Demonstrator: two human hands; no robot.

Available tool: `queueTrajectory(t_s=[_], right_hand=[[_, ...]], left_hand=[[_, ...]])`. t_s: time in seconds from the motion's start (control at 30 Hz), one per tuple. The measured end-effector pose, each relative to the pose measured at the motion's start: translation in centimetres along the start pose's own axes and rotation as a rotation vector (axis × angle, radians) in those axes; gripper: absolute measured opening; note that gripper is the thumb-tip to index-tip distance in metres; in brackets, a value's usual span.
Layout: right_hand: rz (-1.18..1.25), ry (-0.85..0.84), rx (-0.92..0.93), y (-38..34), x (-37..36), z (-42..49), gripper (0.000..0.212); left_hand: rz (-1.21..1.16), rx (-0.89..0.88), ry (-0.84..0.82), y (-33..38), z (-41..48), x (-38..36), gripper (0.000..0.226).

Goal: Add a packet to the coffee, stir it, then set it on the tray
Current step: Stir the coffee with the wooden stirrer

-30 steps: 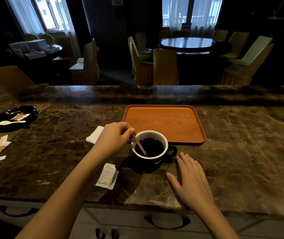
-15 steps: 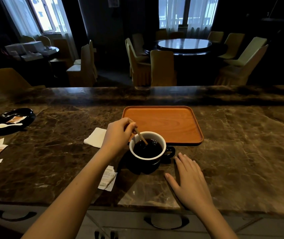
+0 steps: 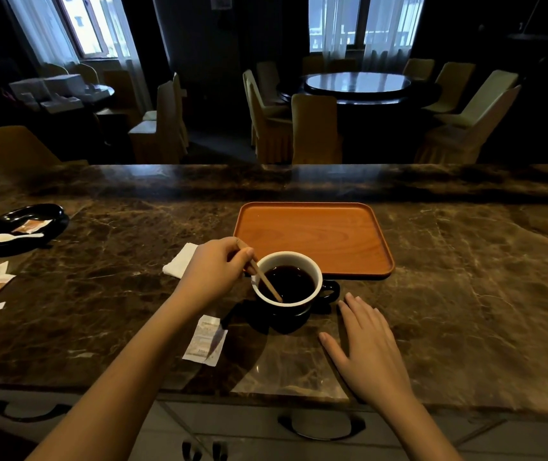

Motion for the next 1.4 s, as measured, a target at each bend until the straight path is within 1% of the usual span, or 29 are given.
queueTrajectory(t_s=[0.1, 0.3, 0.47, 0.57, 0.7, 0.77, 0.87, 1.0, 1.1, 1.27, 1.4], right_hand=[[0.007, -0.002, -0.005, -0.1, 0.0, 0.0, 0.068], [0.003, 0.000, -0.001, -0.1, 0.1, 0.0, 0.068], [0.006, -0.003, 0.005, -0.1, 0.0, -0.1, 0.068], [0.005, -0.001, 0.008, -0.2, 0.0, 0.0, 0.068], [-0.004, 0.013, 0.006, 0.1, 0.1, 0.0, 0.067], [-0.008, 0.009, 0.011, 0.1, 0.0, 0.0, 0.067], [-0.010, 0.008, 0.012, 0.0, 0.0, 0.0, 0.067], [-0.010, 0.005, 0.009, 0.0, -0.1, 0.0, 0.068], [-0.006, 0.005, 0.010, 0.0, -0.1, 0.0, 0.067], [-0.014, 0.001, 0.007, 0.1, -0.2, 0.0, 0.068], [-0.010, 0.003, 0.006, 0.1, -0.2, 0.0, 0.068]], left_hand=[[-0.038, 0.000, 0.018, 0.7, -0.2, -0.8, 0.015], [-0.033, -0.045, 0.117, 1.4, 0.4, -1.6, 0.013], [-0.017, -0.070, 0.100, 1.0, 0.6, -1.2, 0.011], [0.013, -0.061, 0.026, 0.5, 0.9, -0.7, 0.007], [0.204, -0.099, -0.148, 0.7, 1.2, -0.6, 0.011], [0.317, -0.136, -0.208, 0.8, 1.0, -0.8, 0.013], [0.468, -0.200, -0.262, 1.5, 0.8, -1.4, 0.018], [0.598, -0.256, -0.270, 2.0, 0.8, -2.0, 0.020], [0.648, -0.325, -0.213, 2.7, 1.0, -1.5, 0.019], [0.662, -0.524, 0.047, 4.3, 0.8, 0.8, 0.016], [0.693, -0.572, 0.156, 4.7, 0.5, 2.2, 0.017]])
Point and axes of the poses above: each hand's wrist, its own z-axis towards the middle knuckle, its own x-axis out of the back of the hand, y = z × x, the point moved 8 cm from there along z, towards the middle knuckle, and after that the axes turned 10 degrees about y, right-handed, at the moved point
